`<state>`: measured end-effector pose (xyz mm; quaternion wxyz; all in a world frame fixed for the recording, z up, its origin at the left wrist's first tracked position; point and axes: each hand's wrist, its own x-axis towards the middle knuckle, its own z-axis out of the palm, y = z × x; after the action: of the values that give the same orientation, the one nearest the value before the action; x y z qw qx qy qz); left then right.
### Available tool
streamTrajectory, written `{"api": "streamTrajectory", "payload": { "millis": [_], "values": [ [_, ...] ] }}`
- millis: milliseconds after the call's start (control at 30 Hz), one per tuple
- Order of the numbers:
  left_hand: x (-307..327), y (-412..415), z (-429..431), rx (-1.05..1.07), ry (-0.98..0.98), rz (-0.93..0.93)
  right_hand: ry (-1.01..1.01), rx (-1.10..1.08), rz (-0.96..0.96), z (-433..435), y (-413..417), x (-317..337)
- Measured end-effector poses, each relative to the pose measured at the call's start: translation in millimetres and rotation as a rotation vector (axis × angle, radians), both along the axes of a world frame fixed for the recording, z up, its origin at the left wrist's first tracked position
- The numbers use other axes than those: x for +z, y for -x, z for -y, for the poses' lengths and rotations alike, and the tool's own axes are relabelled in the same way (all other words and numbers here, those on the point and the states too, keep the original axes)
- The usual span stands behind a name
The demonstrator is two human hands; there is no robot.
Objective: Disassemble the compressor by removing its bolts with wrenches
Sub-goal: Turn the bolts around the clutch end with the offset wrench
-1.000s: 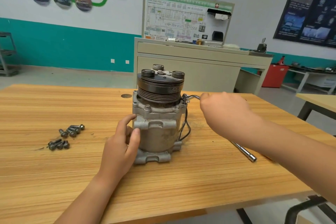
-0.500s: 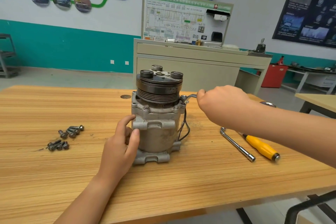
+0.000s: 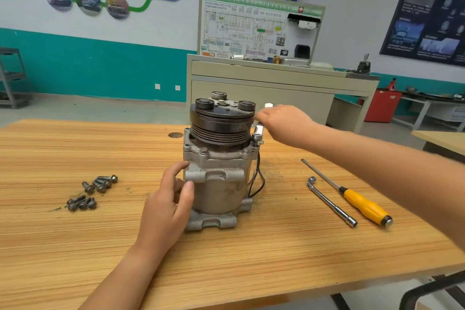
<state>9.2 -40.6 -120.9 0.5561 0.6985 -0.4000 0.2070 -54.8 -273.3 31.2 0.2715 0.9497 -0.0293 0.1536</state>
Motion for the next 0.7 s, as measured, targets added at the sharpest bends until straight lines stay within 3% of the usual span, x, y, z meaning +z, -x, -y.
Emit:
{"api": "streamTrajectory", "payload": {
  "millis": [133,333,567,700],
  "values": [
    [-0.8,-1.4,0.9,0.003,-0.001,0.004,-0.191,0.147,0.138,-1.5,-6.0,-13.6],
    [0.2,-1.8,2.3,0.006,-0.002,0.004,-0.429,0.076,0.481,-13.7,49.5,-4.4],
    [0.6,0.1,2.5,0.024,0.022,0.01,-0.207,-0.251,0.096,-44.6,91.1,-5.5],
    [0.0,0.3,2.5,0.015,0.039,-0.008,-0.102,-0.303,0.019,-57.7,85.2,-5.2]
  ]
}}
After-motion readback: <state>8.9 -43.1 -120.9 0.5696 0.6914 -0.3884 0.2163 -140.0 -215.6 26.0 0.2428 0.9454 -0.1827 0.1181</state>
